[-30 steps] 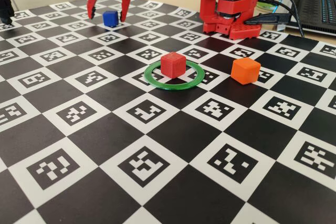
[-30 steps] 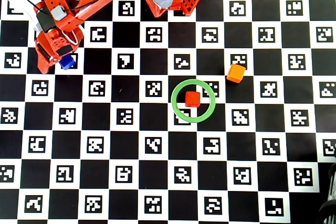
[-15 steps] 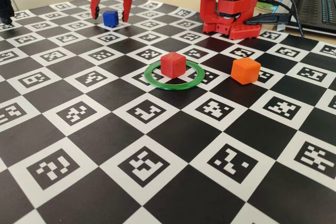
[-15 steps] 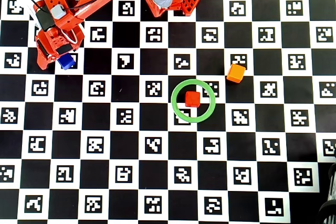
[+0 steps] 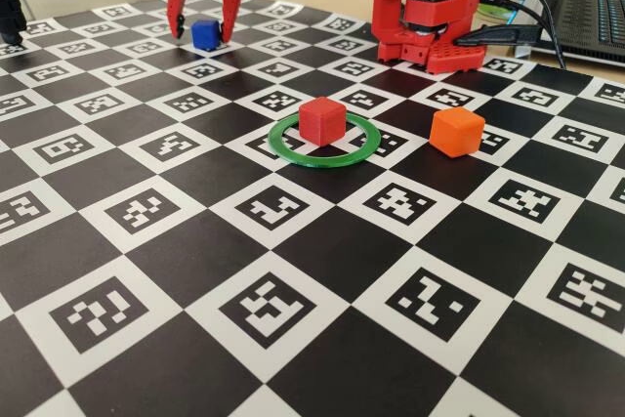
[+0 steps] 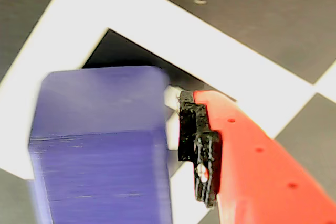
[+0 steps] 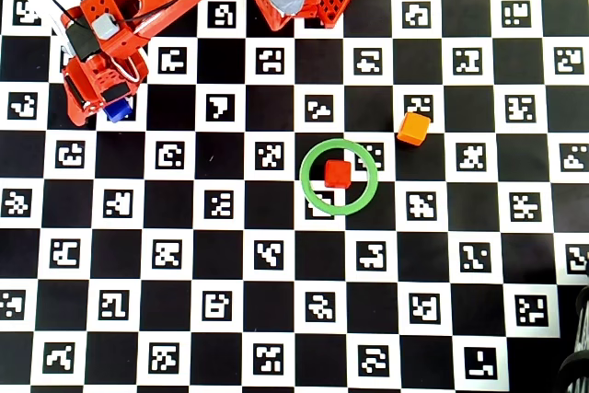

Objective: Grab the red cube then put it in the green circle then put the blue cube on top and finally the orange cube on top

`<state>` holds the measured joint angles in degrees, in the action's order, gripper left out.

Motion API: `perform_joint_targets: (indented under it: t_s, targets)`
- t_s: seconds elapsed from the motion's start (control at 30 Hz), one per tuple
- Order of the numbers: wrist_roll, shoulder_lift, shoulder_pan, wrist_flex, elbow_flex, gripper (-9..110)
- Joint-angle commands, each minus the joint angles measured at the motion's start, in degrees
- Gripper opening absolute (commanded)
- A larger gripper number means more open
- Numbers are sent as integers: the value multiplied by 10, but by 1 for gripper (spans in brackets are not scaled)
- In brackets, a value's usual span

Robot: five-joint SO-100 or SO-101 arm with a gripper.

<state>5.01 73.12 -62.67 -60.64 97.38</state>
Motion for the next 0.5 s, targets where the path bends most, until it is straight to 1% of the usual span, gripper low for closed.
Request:
perform_joint_targets:
  t_s: [0.0, 0.1, 0.27, 0.47]
  targets:
    - [-4, 40, 2, 5, -31, 17]
    - [-4, 40, 2, 6, -29, 14]
    - [6, 44, 3, 6, -28, 13]
    - [23, 56, 4, -41, -66, 13]
